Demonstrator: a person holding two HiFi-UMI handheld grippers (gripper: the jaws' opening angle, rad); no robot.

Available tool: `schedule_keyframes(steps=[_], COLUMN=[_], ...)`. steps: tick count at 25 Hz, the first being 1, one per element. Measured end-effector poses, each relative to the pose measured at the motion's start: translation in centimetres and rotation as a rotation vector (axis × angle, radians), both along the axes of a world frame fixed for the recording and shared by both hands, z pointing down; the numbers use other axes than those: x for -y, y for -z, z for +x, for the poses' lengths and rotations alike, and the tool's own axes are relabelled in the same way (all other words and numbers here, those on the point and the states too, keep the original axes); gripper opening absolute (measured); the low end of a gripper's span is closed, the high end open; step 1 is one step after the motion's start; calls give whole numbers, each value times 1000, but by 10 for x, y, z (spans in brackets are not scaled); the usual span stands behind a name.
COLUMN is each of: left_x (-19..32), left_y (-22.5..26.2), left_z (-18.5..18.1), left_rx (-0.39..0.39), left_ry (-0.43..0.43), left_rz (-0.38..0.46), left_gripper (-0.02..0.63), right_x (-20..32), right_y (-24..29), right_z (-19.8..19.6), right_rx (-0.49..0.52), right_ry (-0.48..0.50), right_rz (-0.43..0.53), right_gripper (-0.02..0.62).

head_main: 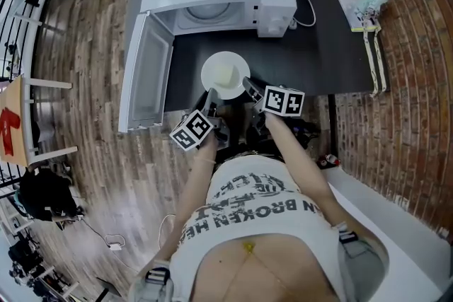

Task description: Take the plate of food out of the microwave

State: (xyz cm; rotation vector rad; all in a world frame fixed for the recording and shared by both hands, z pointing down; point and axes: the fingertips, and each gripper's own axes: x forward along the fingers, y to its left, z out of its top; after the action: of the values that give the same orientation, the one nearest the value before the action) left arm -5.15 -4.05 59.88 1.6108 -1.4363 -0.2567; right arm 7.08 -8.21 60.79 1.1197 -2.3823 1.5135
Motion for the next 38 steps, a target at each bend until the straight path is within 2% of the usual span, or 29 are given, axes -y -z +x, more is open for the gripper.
schedule_keyframes(steps=[38], left_x=[-2], left_y=[-4], left_z=[15], left_rx=[7], left_ry=[23], left_rz=[-16], left_gripper=[58], right_x=[4], right_y=[-1], right_z=[14], right_rx=[4], right_ry=[33], right_rz=[1], right_gripper=[54])
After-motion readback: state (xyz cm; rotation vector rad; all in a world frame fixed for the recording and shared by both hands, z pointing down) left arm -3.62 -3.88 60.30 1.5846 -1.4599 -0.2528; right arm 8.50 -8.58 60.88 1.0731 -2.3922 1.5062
